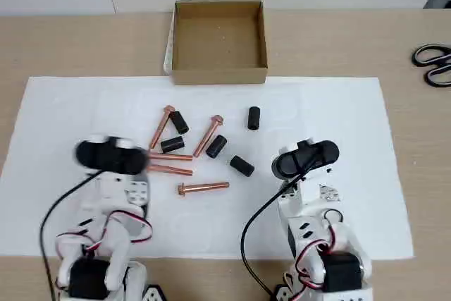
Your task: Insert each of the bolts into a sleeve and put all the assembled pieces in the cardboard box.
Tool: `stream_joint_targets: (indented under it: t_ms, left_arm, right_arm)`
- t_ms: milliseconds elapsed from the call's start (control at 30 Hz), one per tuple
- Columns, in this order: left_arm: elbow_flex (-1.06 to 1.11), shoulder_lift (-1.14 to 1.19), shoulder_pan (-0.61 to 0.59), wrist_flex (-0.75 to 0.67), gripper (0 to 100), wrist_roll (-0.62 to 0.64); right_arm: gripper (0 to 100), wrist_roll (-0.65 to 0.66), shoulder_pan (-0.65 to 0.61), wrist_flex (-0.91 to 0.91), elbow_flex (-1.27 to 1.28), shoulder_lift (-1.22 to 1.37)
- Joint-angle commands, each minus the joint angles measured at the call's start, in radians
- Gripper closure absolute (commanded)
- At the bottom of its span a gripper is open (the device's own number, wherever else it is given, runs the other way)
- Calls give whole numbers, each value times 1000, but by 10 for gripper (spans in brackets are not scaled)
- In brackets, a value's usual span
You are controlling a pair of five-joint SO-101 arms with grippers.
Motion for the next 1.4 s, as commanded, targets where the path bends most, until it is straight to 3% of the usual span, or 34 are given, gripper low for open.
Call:
stream_joint_targets:
  t_ms: [0,133,300,433,700,867,1100,1367]
  left_arm:
    - [-142,94,-28,-29,992,-11]
    - [-321,367,-28,-25,992,-8]
    - [-561,807,-32,-8,992,-6]
    - [-780,1122,-32,63,993,46]
    - [-1124,1554,-32,235,993,49]
    - [-1259,1714,-41,331,993,52]
    - [-1319,1758,-110,338,993,54]
    - [-1319,1758,-112,339,993,51]
  right_arm:
    - [969,26,74,4,-120,105]
    - [969,26,160,4,-269,329]
    - [969,12,163,33,-509,653]
    - [969,-106,163,33,-710,901]
    - [969,-222,-21,53,-1037,1323]
    - [968,-292,-133,53,-1234,1573]
    - [864,-351,-136,54,-1450,1868]
    - [860,-388,-136,44,-1611,2055]
